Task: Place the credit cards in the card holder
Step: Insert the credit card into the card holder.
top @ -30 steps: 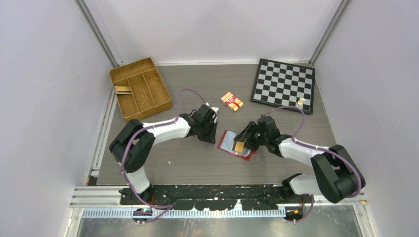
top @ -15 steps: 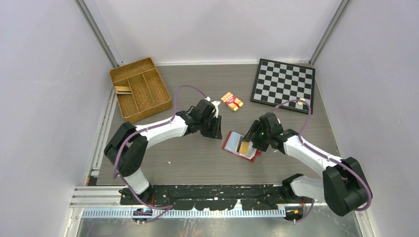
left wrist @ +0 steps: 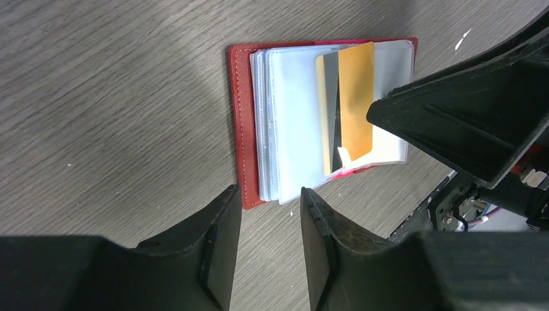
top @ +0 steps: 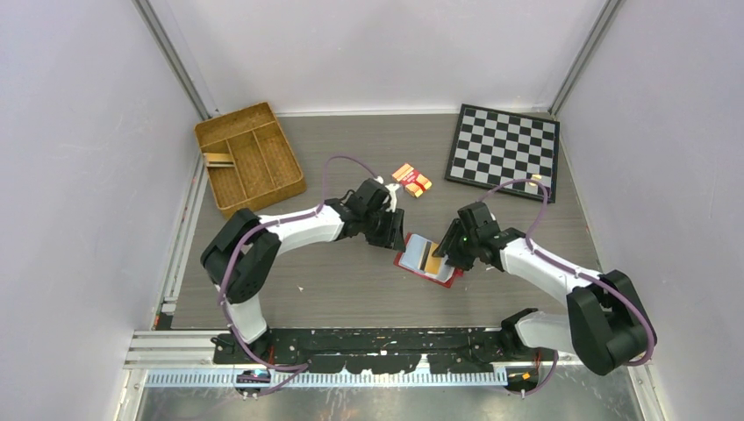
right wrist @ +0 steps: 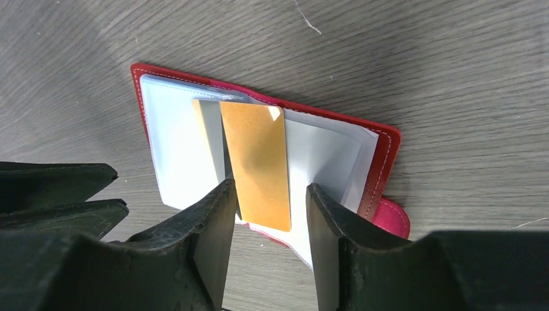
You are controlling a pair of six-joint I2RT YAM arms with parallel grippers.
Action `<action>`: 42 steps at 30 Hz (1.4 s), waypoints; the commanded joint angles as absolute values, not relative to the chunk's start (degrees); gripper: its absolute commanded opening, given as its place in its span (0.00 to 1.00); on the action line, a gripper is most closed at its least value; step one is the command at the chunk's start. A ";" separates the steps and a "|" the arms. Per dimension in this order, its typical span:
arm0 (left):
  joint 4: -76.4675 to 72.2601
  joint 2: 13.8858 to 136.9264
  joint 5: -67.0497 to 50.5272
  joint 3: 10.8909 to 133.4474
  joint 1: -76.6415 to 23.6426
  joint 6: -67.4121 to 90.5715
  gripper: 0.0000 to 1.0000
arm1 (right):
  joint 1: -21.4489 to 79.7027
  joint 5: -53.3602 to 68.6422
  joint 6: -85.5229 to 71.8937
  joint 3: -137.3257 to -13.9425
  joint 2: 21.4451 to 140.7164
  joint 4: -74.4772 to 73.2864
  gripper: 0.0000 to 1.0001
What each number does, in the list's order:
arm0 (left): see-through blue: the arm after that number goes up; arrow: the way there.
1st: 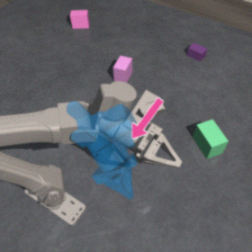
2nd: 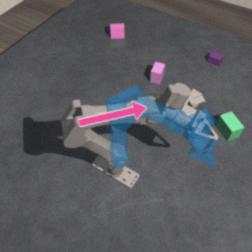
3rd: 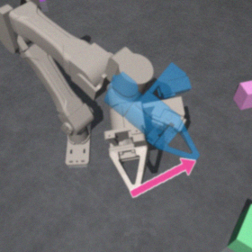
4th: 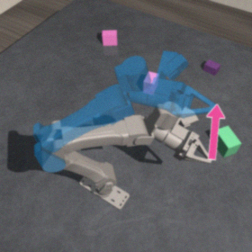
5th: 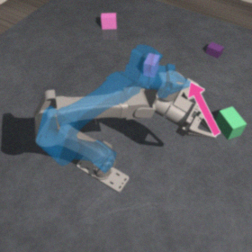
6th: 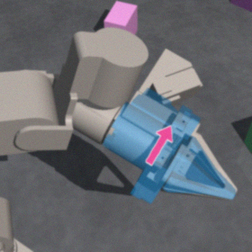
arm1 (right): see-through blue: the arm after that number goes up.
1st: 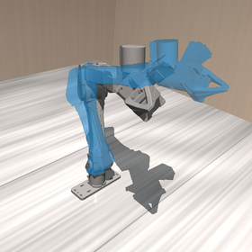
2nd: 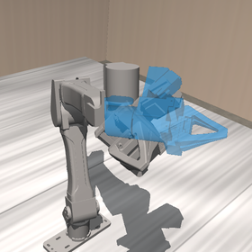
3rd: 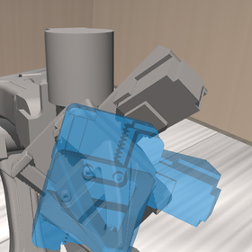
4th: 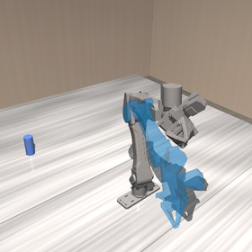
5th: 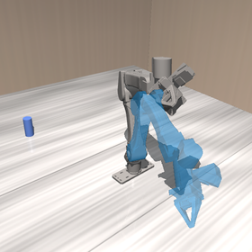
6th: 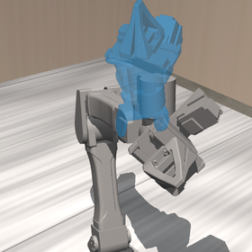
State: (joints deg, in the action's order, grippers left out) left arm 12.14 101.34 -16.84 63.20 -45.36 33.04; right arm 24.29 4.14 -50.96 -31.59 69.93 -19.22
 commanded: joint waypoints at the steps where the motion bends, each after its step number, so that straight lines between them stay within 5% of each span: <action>1: 8.76 102.73 -18.98 65.20 -45.71 33.35 0.41 | 24.68 4.35 -51.80 -31.72 71.20 -17.06 0.49; 42: 3.52 105.21 -21.38 60.09 -45.88 35.25 0.27 | 31.34 7.35 -53.27 -39.49 82.30 -6.10 0.42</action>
State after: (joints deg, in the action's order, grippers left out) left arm 6.20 105.54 -20.60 60.05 -45.36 35.55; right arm 30.37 6.57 -53.43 -37.01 81.91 -9.17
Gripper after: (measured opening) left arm 0.272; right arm 0.428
